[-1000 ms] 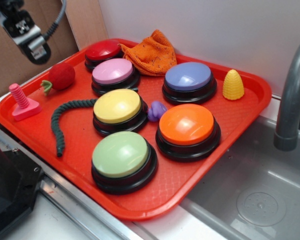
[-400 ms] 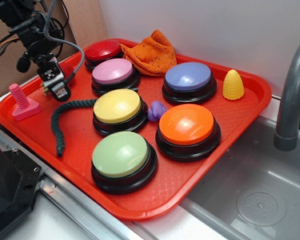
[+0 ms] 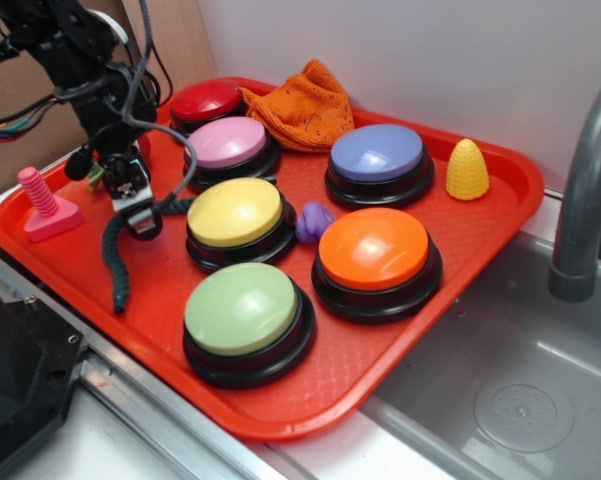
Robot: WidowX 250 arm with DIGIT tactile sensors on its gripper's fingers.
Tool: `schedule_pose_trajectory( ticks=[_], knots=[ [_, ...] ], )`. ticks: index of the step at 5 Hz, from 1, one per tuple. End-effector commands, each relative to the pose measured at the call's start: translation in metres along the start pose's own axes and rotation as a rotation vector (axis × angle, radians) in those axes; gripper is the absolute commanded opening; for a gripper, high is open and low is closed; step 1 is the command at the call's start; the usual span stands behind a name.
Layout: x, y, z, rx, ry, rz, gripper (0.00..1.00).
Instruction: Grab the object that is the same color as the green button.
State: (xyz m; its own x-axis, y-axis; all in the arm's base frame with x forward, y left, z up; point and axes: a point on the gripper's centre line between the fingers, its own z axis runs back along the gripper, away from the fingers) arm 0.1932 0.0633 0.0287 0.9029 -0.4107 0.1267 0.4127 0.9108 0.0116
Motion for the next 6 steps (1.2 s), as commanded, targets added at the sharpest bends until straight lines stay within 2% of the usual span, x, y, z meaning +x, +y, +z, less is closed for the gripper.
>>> schedule_pose_trajectory(
  ticks=[1, 2, 3, 4, 5, 6],
  knots=[
    [0.003, 0.004, -0.007, 0.022, -0.009, 0.010, 1.00],
    [0.000, 0.005, -0.008, 0.035, 0.003, 0.025, 0.13],
    [0.000, 0.006, -0.008, 0.023, -0.006, 0.052, 0.00],
    [0.000, 0.007, -0.008, 0.025, -0.004, 0.062, 0.00],
    [0.000, 0.006, -0.005, 0.061, 0.002, 0.074, 0.00],
    [0.002, 0.003, 0.006, 0.122, 0.028, 0.105, 0.00]
  ],
)
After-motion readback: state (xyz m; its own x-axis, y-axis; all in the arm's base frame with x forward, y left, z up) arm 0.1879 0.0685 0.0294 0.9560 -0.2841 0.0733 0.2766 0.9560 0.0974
